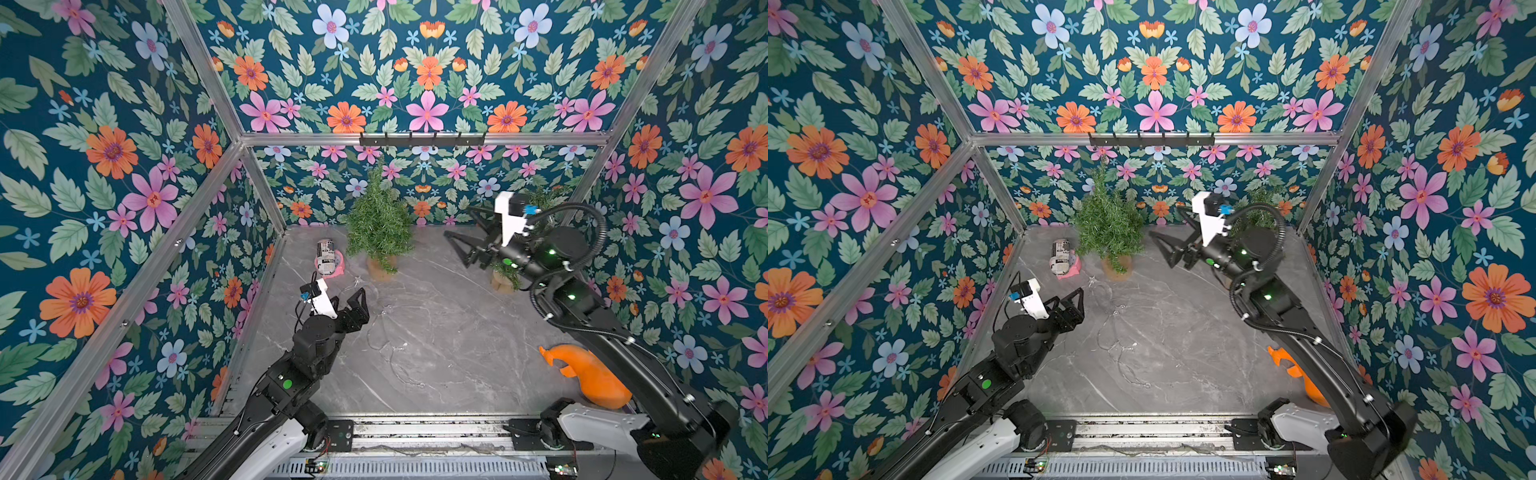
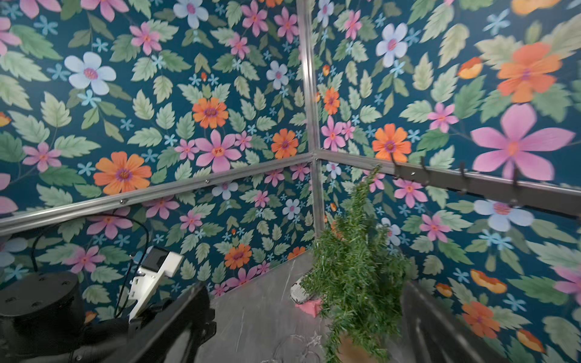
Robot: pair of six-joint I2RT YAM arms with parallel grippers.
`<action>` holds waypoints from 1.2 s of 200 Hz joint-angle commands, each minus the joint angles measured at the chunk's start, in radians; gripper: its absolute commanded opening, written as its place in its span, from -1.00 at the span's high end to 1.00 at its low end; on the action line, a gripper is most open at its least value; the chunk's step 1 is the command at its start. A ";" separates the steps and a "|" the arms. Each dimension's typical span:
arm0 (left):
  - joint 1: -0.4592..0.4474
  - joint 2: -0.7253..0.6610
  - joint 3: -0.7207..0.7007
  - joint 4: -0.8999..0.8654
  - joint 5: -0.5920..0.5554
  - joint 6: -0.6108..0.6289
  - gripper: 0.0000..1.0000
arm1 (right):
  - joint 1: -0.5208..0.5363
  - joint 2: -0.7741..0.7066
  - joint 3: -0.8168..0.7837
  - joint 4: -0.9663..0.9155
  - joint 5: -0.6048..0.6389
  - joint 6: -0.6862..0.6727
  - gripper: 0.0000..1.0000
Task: Wrap string light around the christmas tree
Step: Pick up the Christmas tree at the center of the board.
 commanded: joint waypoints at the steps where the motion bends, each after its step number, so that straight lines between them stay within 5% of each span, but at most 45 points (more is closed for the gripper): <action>1: 0.000 0.007 -0.001 -0.022 -0.033 0.031 -0.71 | 0.031 0.131 0.052 0.143 0.028 0.014 -0.91; 30: 0.000 0.012 -0.024 -0.019 -0.025 0.082 -0.72 | 0.041 0.361 0.181 0.244 0.056 0.135 -0.84; 100: 0.000 0.063 -0.032 0.009 0.015 0.255 -0.78 | 0.051 0.790 0.514 0.255 0.135 0.148 -0.82; 240: 0.001 0.084 -0.039 0.052 -0.005 0.344 -0.82 | 0.093 1.088 0.920 0.051 0.373 -0.022 -0.66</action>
